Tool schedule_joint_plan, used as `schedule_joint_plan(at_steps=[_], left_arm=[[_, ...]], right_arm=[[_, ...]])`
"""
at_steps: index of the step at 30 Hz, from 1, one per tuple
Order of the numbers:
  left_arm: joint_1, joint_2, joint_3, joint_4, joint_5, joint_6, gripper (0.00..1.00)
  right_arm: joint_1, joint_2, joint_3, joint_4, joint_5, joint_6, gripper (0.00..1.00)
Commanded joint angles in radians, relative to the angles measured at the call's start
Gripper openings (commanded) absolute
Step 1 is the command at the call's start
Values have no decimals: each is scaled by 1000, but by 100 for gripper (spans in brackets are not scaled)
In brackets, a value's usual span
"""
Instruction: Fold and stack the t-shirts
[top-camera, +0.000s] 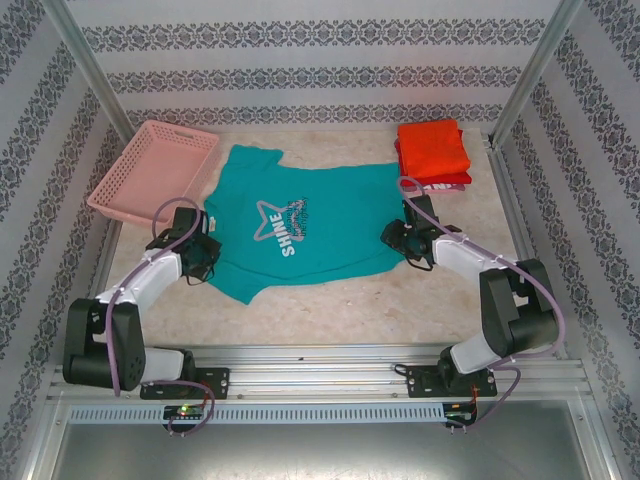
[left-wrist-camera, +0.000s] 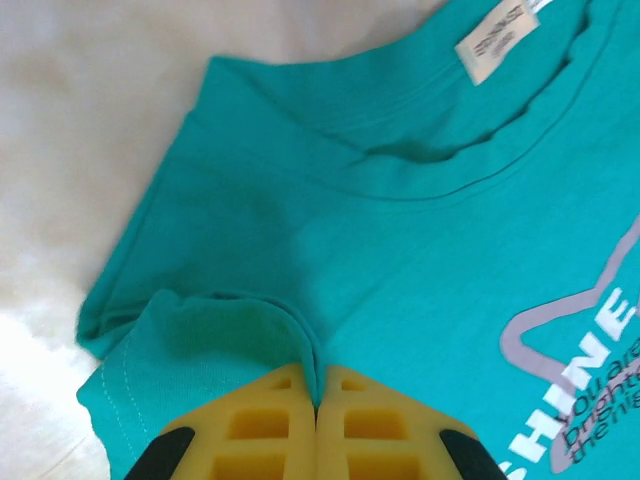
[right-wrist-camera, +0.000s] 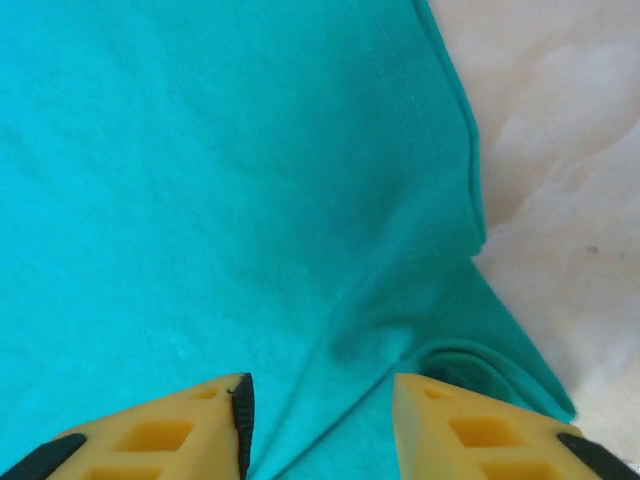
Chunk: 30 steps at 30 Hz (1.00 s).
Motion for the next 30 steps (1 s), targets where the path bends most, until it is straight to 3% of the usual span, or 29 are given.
schedule_joint_plan(at_steps=[1, 4, 7, 13, 25, 30], left_arm=[[11, 25, 33, 44, -9, 24, 0], [11, 39, 38, 54, -7, 26, 0], [11, 49, 37, 58, -4, 30, 0], [11, 54, 28, 70, 1, 27, 0], [11, 51, 14, 88, 14, 25, 0], [11, 42, 7, 87, 16, 26, 0]], right_arm=[[-13, -91, -56, 41, 26, 3, 44], [-34, -155, -128, 45, 44, 30, 43], [-53, -199, -185, 41, 26, 43, 35], [-60, -255, -253, -1, 20, 38, 32], [-67, -139, -221, 63, -101, 18, 27], [-66, -134, -223, 65, -115, 34, 14]])
